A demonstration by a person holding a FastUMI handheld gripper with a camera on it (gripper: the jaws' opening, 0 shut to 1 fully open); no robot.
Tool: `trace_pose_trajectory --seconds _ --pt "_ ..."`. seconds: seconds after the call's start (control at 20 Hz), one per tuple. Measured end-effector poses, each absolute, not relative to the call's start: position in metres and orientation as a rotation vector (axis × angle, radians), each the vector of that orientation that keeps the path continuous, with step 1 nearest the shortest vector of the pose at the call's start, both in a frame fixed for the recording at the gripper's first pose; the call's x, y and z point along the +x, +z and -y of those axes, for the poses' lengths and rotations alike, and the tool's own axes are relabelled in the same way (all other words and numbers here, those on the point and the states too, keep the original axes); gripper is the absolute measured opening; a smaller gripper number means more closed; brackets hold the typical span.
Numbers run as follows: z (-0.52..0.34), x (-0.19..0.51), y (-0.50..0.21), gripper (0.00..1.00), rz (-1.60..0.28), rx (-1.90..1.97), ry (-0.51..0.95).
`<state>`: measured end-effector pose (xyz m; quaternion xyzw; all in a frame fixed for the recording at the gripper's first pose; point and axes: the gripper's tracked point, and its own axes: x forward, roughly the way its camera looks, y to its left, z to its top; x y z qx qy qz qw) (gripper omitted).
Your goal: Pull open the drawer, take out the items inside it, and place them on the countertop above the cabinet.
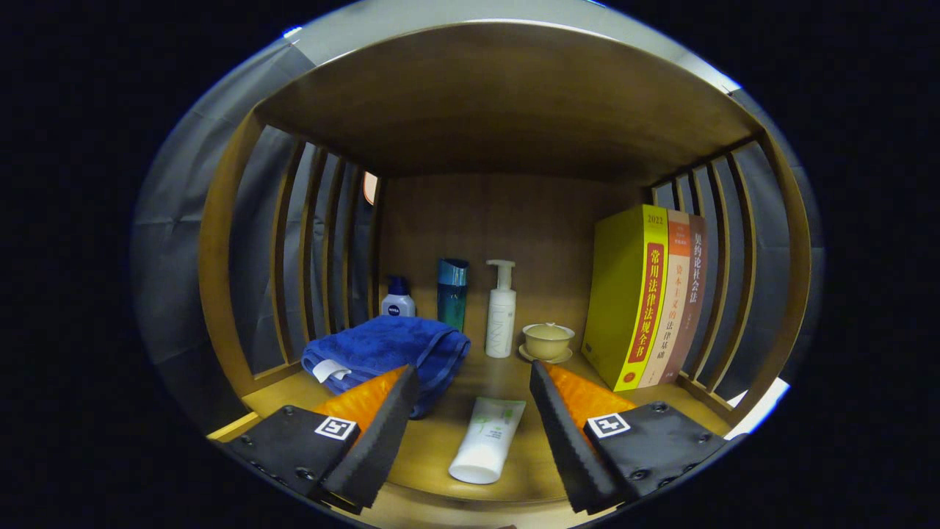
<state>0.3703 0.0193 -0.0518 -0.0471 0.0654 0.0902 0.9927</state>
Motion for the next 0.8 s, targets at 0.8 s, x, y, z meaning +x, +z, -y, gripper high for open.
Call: trace_pose_trajectory --seconds 0.8 --pt "-0.007 0.128 0.015 0.98 0.121 -0.099 0.193"
